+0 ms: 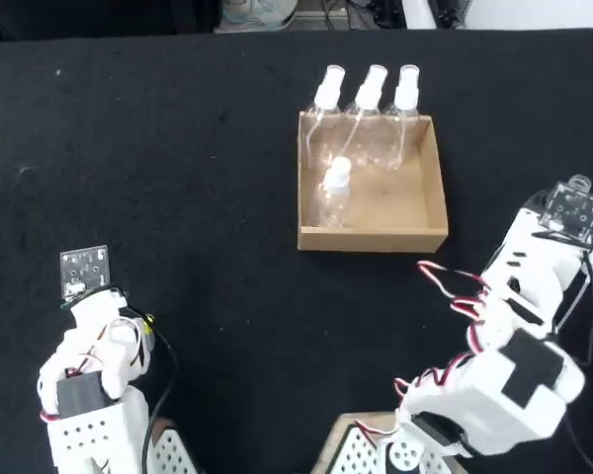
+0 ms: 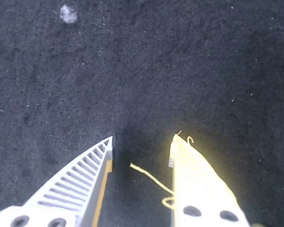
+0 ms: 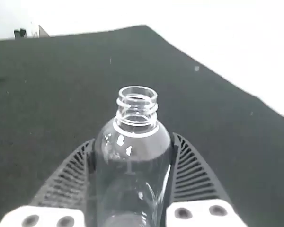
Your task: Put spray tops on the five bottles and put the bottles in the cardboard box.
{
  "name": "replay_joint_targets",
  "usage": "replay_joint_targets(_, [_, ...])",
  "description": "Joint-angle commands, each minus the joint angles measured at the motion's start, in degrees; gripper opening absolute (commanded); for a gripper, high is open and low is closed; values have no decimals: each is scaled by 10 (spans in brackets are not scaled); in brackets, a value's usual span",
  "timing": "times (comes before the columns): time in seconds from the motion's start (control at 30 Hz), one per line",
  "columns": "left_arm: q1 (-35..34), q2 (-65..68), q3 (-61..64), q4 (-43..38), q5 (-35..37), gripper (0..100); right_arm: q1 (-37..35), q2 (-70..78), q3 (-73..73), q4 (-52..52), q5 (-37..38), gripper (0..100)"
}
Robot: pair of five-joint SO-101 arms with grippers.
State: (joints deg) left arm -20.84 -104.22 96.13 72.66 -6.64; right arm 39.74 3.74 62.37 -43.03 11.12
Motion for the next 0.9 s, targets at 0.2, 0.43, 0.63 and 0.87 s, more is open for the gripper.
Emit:
replay_joint_targets(0.2, [0, -4, 12, 3, -3, 192, -27, 2, 106, -202, -37, 42])
replay_joint_targets(0.43, [0, -4, 12, 3, -3, 192, -28, 2, 131, -219, -4, 52])
replay_joint_targets(0.63, [0, -4, 12, 3, -3, 192, -28, 3, 140, -194, -4, 178])
replay_joint_targets(0.87, [0, -4, 12, 3, -3, 192, -30, -3, 160, -200, -4, 185])
